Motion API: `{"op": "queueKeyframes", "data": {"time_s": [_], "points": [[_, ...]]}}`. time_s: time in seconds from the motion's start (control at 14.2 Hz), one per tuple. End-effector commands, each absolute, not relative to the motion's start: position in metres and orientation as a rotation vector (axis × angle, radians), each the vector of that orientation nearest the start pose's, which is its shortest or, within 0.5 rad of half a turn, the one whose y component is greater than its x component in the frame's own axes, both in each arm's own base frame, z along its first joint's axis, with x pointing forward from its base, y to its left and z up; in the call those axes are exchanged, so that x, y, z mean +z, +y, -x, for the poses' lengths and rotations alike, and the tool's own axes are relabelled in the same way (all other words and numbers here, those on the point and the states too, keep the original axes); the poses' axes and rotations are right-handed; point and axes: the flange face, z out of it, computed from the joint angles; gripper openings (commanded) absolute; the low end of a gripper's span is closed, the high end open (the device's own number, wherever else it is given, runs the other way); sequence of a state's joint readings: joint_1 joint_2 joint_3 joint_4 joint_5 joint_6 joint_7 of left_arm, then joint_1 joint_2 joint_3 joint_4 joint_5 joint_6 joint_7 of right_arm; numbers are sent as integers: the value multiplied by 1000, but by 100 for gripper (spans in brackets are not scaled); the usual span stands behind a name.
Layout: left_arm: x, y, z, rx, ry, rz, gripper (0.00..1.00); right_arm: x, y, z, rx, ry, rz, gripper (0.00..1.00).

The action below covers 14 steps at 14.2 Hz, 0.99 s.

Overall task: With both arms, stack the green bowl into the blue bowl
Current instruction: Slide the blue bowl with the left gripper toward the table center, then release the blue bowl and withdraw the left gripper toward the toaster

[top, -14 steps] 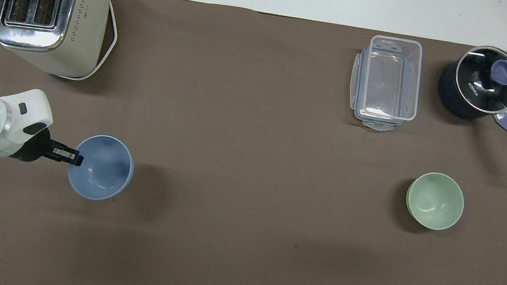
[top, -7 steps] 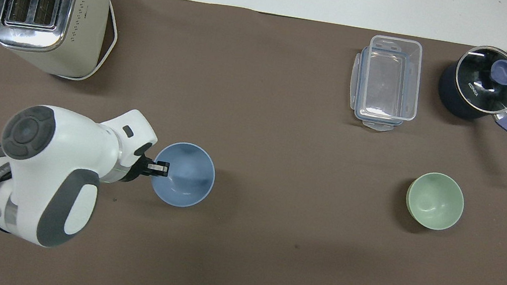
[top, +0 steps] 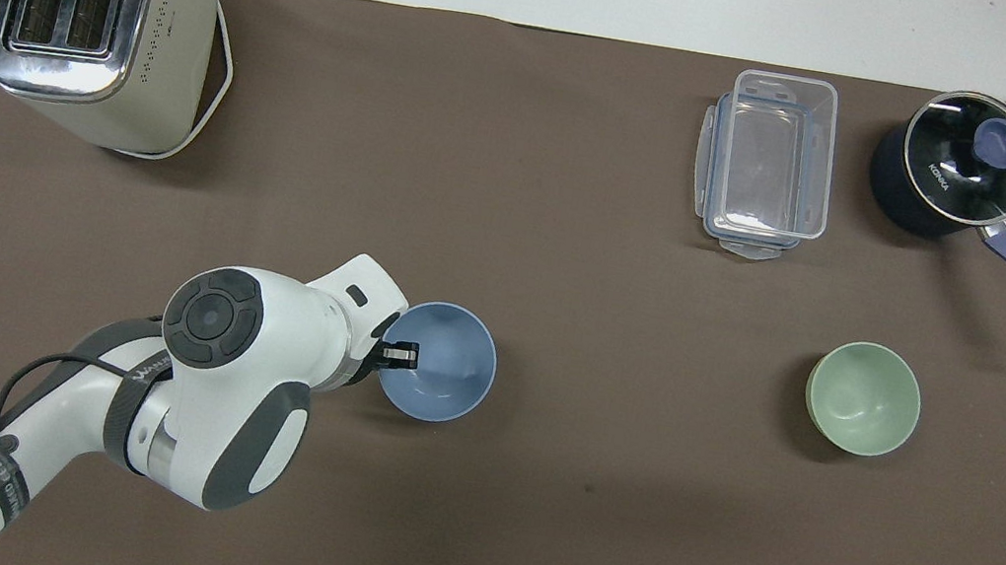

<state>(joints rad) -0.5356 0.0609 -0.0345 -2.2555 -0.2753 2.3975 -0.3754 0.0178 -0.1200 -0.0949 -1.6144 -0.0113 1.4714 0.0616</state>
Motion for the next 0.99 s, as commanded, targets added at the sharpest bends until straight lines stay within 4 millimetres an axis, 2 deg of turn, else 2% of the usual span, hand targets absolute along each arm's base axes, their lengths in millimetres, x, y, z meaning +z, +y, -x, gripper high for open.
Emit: {"op": "queueKeyframes", "data": {"time_s": [0.0,0.14,0.28,0.71,0.85,0.92], "points": [[348,-293,-454,13,-29,3361,0,659,-50,-498,16,185,3145,100],[346,-293,-453,24,-26,3358,0,659,-50,-498,16,185,3145,100],[336,-297,-461,51,-34,3350,0,659,-50,-498,16,185,3145,100],[333,-298,-458,69,-58,3343,1,659,-50,-498,16,185,3145,100],[333,-298,-458,67,-58,3344,8,658,-50,-498,18,187,3145,100],[333,-298,-457,70,-58,3343,8,659,-50,-498,16,187,3145,100]]}}
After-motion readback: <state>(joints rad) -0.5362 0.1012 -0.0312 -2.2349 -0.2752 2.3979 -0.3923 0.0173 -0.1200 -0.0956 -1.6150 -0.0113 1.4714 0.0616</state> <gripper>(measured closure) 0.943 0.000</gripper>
